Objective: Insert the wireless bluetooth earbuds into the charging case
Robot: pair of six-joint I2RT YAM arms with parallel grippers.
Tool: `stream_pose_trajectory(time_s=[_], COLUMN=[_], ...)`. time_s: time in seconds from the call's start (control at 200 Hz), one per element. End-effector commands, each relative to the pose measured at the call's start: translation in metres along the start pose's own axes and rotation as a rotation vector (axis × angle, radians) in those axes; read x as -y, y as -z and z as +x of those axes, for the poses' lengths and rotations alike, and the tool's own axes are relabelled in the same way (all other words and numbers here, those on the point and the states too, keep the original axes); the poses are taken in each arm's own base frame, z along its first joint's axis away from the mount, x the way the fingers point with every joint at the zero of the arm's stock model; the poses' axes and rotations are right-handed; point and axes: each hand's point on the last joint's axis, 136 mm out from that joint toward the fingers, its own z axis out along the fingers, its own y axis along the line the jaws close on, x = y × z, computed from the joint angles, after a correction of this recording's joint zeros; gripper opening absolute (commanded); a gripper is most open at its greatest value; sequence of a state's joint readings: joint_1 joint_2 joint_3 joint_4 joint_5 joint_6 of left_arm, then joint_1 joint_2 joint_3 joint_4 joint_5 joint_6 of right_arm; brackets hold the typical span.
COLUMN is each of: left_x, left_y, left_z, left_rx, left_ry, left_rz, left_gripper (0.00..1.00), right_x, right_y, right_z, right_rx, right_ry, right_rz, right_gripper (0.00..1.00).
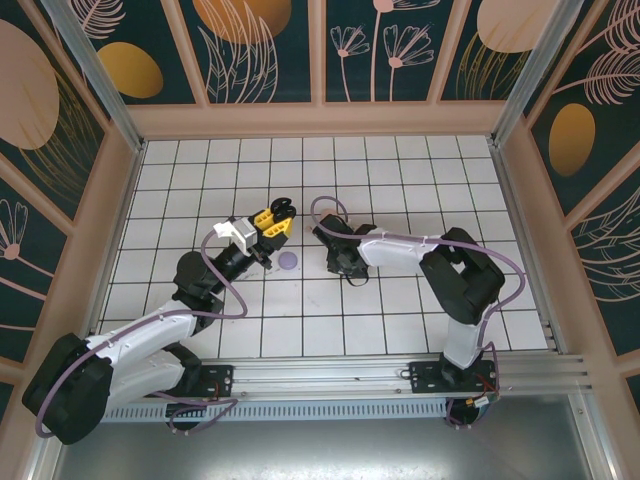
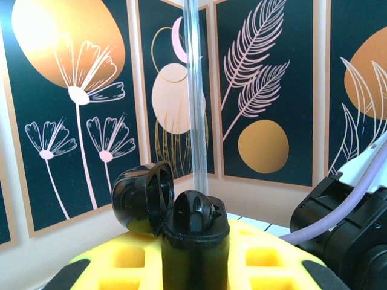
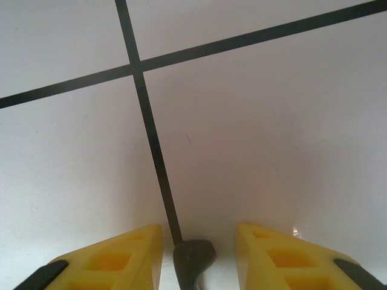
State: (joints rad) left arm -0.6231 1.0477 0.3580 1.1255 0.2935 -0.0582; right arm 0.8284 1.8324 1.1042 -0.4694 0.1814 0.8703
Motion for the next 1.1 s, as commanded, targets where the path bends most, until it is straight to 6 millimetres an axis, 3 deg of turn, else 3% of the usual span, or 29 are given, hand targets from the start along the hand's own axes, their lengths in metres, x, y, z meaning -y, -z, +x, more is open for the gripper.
stream_pose_trajectory(time_s=[0.0, 0.831, 1.091], left_x=[0.002, 0.002, 0.002], left_y=[0.001, 0.000, 0.000], left_z=[-0.011, -0.015, -0.017], left_rx=[0.039, 0.047, 0.045], left_ry=[-0.004, -0.001, -0.004], left_rz=[0.005, 0.005, 0.006], left_gripper=[0.00, 0.00, 0.00], right_x=[-0.009, -0.016, -0.020], right_y=[-0.008, 0.003, 0.026], right_z=[0.001, 0.000, -0.013], right_rx=[-0.006, 0.023, 0.095], right_ry=[0.013, 0.026, 0.012], right_rz=[-0.012, -0.029, -0.081], right_gripper=[0.35, 0.20, 0.14])
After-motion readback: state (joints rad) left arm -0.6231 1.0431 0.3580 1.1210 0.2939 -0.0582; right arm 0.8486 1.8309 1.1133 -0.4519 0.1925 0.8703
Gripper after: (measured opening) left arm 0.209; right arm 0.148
